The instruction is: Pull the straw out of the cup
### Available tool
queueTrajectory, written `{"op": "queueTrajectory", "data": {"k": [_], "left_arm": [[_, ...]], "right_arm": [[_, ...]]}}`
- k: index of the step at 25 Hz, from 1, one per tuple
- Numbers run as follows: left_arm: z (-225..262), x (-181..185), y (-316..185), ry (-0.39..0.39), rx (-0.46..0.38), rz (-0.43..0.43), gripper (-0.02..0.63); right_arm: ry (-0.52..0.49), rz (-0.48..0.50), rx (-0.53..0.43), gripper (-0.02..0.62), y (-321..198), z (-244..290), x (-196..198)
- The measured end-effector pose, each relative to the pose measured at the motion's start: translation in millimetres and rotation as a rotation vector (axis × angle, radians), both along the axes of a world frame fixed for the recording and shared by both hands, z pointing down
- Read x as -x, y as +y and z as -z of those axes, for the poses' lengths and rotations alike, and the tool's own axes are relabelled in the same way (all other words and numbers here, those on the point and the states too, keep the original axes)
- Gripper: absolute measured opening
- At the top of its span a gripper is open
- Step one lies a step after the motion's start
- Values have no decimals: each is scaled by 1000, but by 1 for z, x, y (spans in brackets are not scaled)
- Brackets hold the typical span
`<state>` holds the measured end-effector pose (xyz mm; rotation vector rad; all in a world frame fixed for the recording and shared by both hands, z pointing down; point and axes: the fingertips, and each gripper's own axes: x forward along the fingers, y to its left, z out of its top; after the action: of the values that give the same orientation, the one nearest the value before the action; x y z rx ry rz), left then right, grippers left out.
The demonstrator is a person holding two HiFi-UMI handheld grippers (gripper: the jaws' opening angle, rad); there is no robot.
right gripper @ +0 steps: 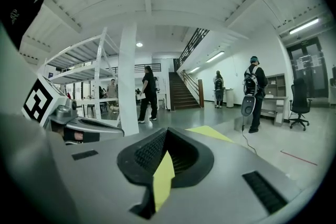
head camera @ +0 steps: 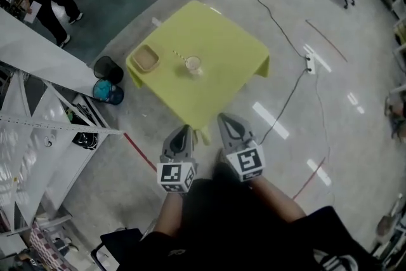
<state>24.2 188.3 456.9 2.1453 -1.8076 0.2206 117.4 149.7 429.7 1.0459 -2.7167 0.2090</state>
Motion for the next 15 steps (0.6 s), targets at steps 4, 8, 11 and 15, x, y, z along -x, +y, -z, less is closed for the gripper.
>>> {"op": "queueTrajectory", "data": {"k": [4, 8, 11, 15], "left_arm": [[-5, -1, -21, -10, 27, -21, 48], [-12, 9, -46, -3, 38, -25, 48], [-24, 17, -65, 12, 56, -39, 48], [-38, 15, -97, 35, 80, -87, 48]], "right_arm": [[-26, -10, 11, 15, -25, 0, -3], [-26, -31, 10, 17, -46, -3, 2], [-9, -36, 16, 16, -56, -12, 7], [20, -68, 44, 16, -78, -24, 8]]}}
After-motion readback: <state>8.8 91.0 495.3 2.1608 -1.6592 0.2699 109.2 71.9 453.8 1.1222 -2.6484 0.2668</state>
